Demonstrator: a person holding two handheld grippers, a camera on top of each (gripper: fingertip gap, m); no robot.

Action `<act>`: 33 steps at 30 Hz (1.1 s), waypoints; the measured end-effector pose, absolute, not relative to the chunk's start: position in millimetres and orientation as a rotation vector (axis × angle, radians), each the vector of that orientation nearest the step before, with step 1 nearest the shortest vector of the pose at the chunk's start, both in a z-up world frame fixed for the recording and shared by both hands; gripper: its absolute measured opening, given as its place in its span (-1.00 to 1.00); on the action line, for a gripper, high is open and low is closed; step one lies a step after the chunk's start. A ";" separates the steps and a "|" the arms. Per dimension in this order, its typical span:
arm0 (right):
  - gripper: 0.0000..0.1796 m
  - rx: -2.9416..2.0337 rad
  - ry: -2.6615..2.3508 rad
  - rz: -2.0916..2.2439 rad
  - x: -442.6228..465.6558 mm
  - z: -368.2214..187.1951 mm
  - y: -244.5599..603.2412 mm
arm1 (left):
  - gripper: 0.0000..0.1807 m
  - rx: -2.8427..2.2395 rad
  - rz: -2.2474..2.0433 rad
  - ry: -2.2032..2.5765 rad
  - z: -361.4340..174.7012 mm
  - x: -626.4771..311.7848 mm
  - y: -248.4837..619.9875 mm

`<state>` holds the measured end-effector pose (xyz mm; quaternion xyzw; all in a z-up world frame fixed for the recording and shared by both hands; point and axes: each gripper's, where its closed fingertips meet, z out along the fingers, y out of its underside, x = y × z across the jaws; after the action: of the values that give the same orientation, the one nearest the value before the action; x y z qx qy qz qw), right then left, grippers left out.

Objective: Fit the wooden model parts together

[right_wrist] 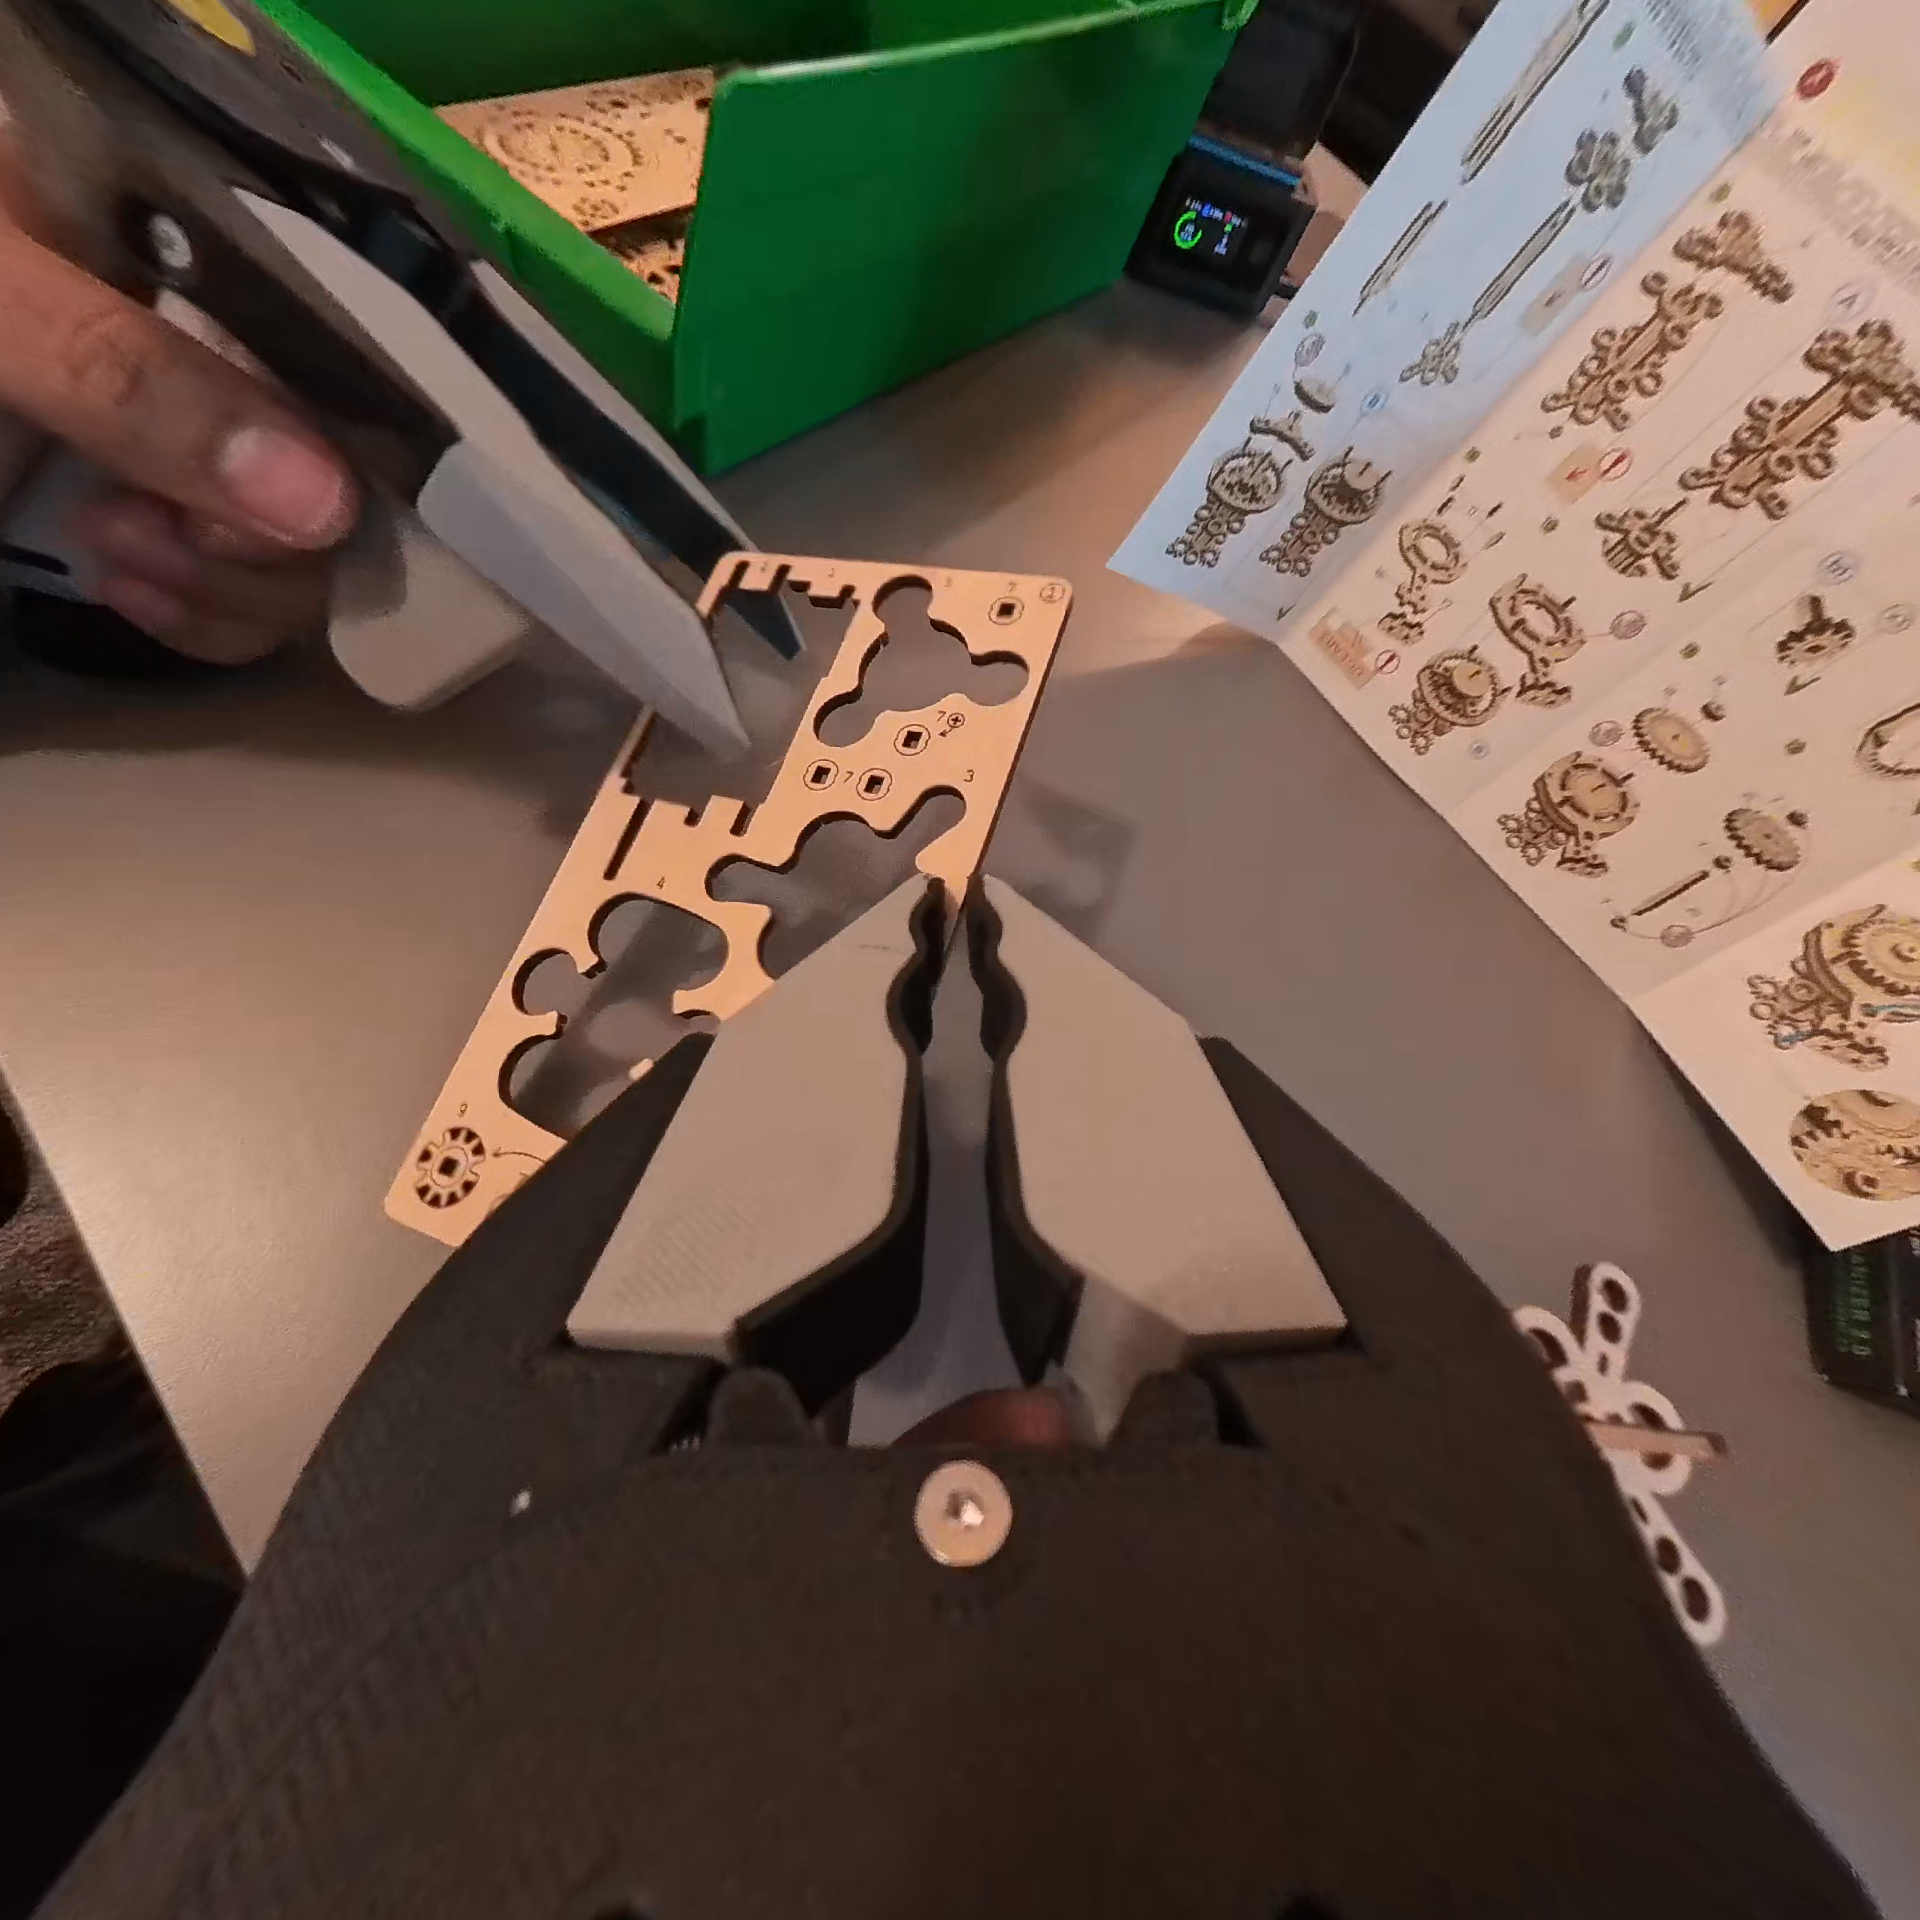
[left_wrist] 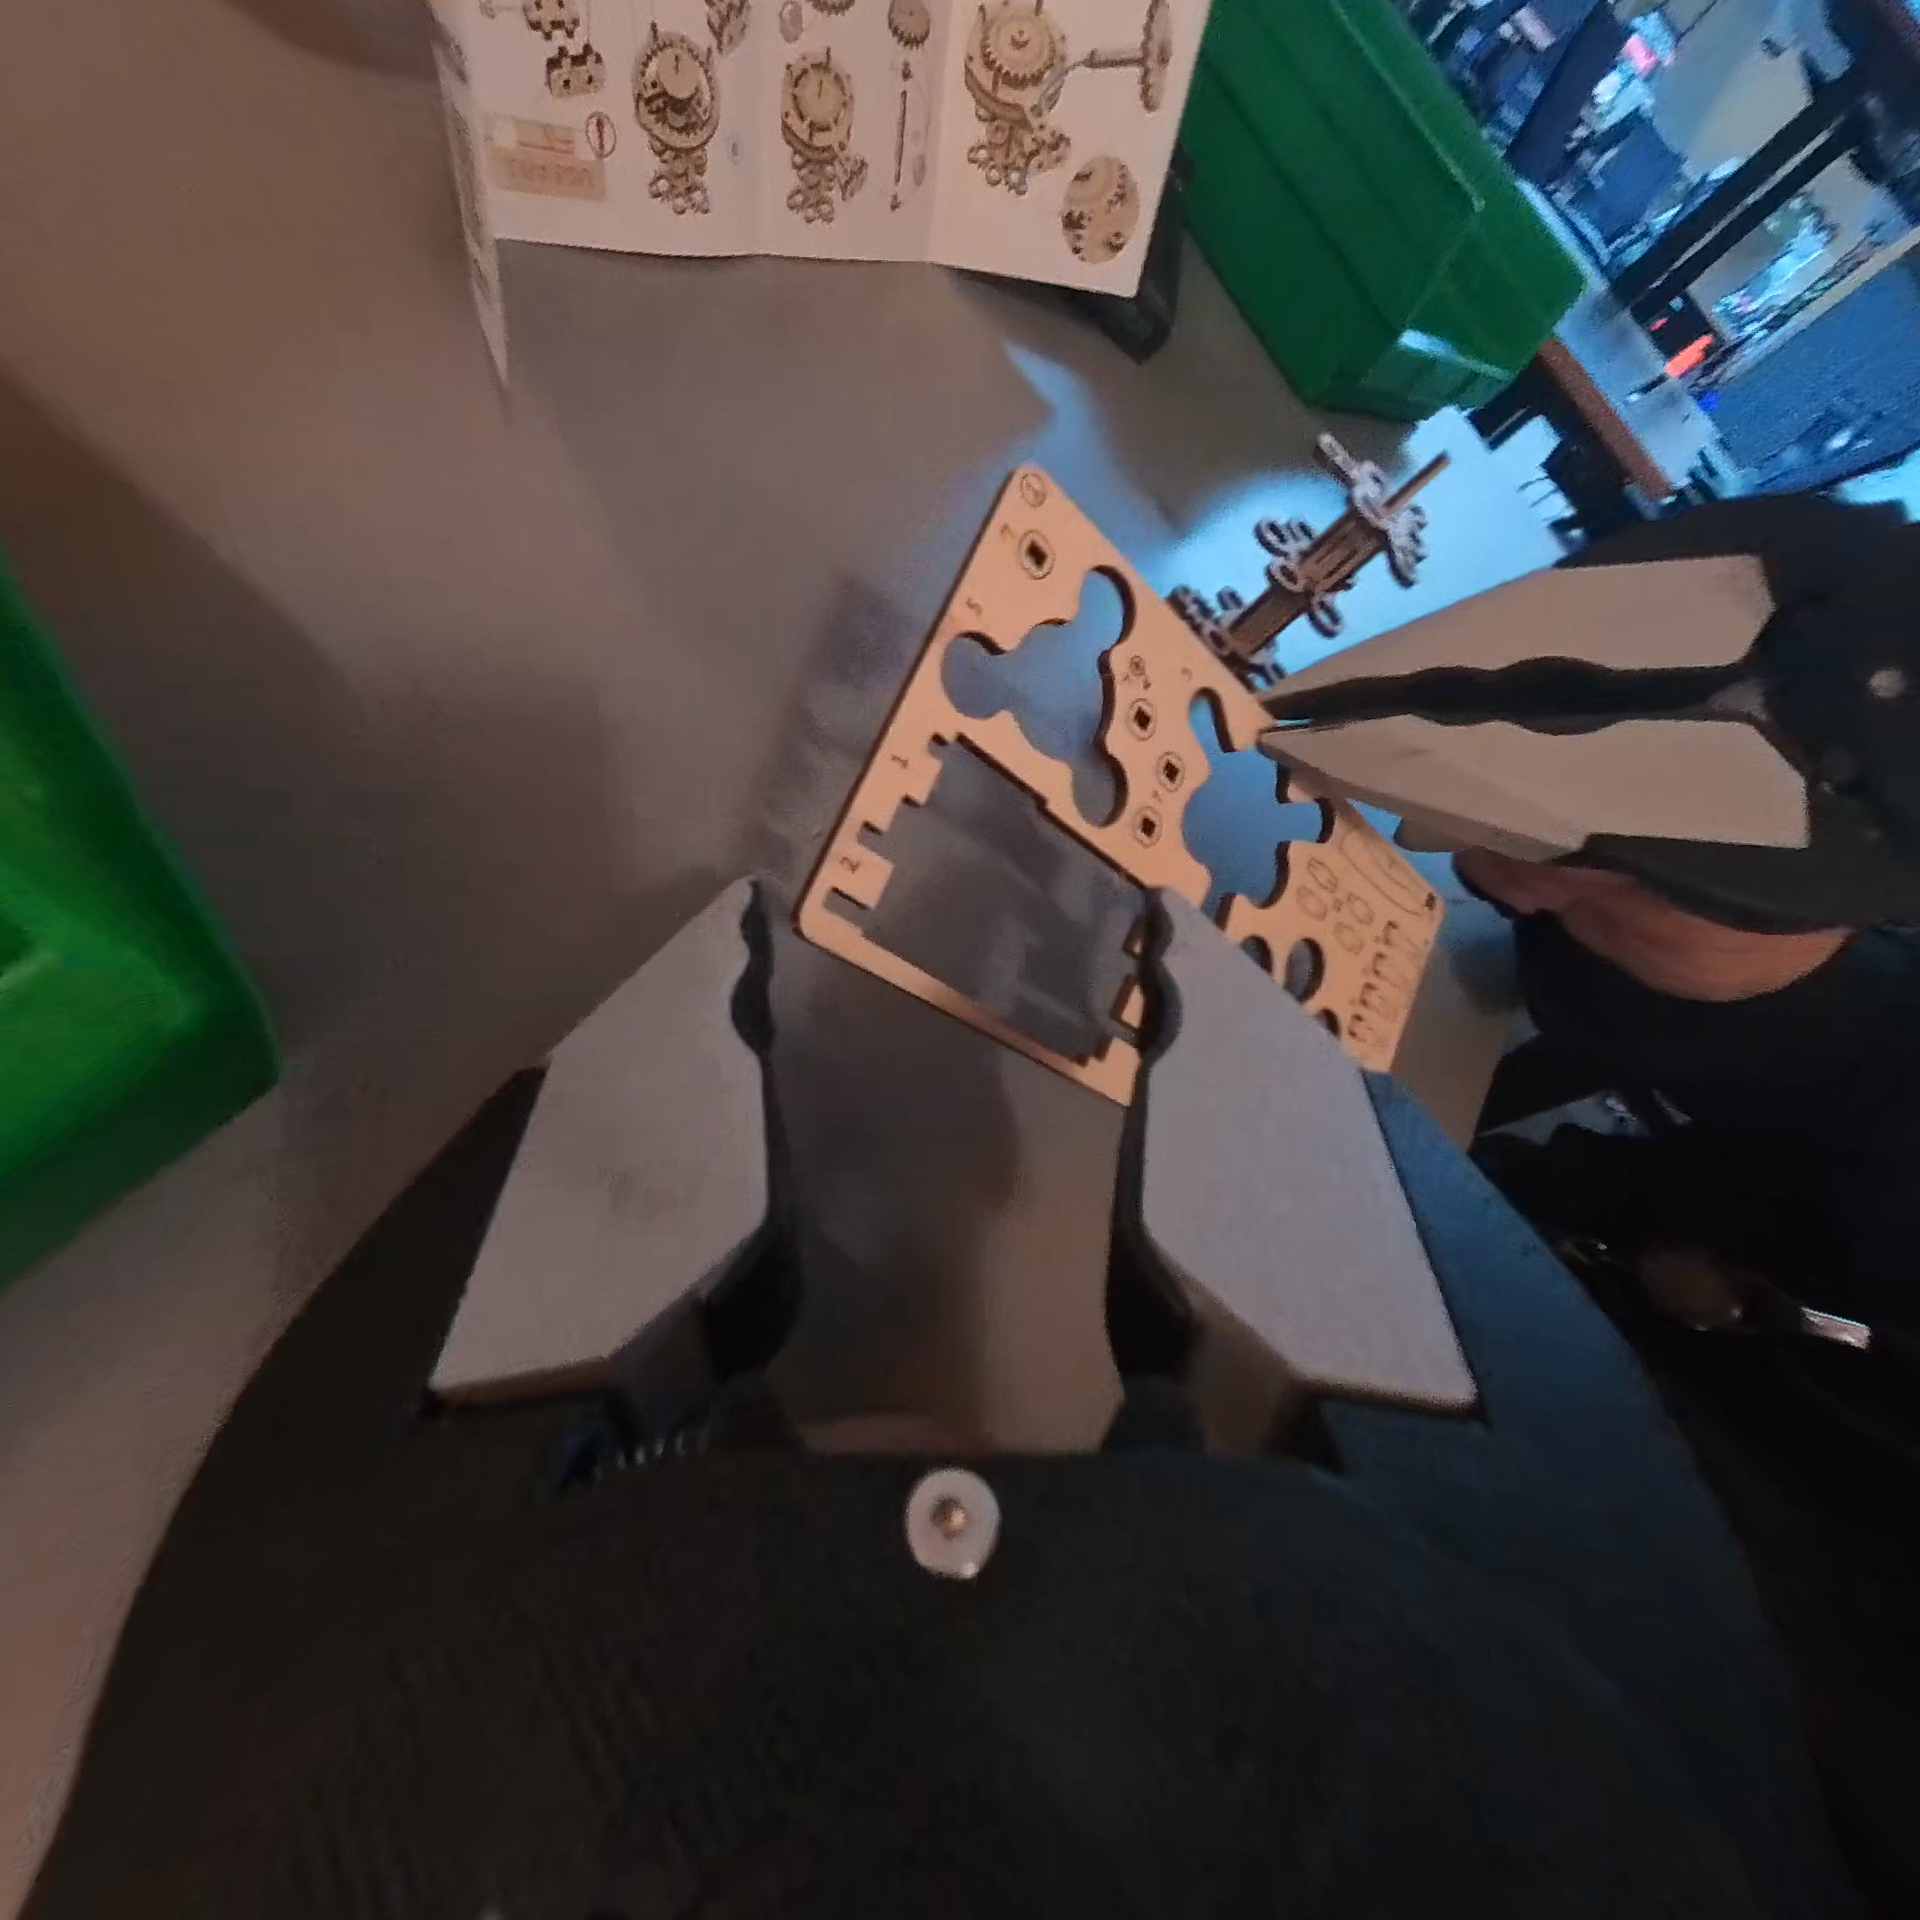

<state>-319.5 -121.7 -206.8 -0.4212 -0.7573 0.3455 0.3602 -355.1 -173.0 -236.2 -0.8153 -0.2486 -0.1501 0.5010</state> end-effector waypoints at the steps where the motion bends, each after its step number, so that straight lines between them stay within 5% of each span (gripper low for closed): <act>1: -1.00 -1.077 -1.936 0.889 -318.6 -203.9 -119.9 | -0.36 -1.947 -0.404 -0.588 -233.0 -352.8 -170.8; 4: -1.00 -1.067 -1.920 0.917 -313.8 -198.5 -114.4 | -0.87 -1.879 -0.374 -0.535 -221.0 -358.3 -172.7; 9: -1.00 -1.124 -1.915 1.190 -298.9 -184.2 -115.3 | -0.98 -1.692 -0.440 -0.391 -167.5 -339.4 -174.9; 11: -0.75 -1.153 -1.902 1.314 -294.2 -171.9 -114.7 | -1.00 -1.675 -0.457 -0.336 -152.7 -327.6 -174.3; 16: -0.54 -1.146 -1.962 1.571 -295.5 -146.9 -117.3 | -1.00 -1.720 -0.406 -0.217 -138.8 -301.3 -168.4; 19: -0.78 -1.098 -2.105 1.656 -297.2 -151.9 -128.4 | -1.00 -1.747 -0.410 -0.195 -140.6 -291.3 -163.3; 24: -0.89 -1.017 -2.209 1.776 -287.2 -150.9 -141.4 | -1.00 -1.781 -0.388 -0.176 -139.4 -290.1 -169.9; 29: -1.00 -0.901 -2.259 1.793 -276.8 -139.6 -150.5 | -0.41 -2.057 -0.332 -0.048 -143.9 -281.8 -181.8; 33: -1.00 -0.777 -2.318 1.764 -270.2 -137.5 -156.3 | -0.40 -2.241 -0.220 0.084 -140.3 -280.2 -172.8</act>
<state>-270.2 -156.3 -137.5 -0.2572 -0.7674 0.5839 0.0633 -280.2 -172.8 -140.3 -0.8981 0.0338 -0.0883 0.4294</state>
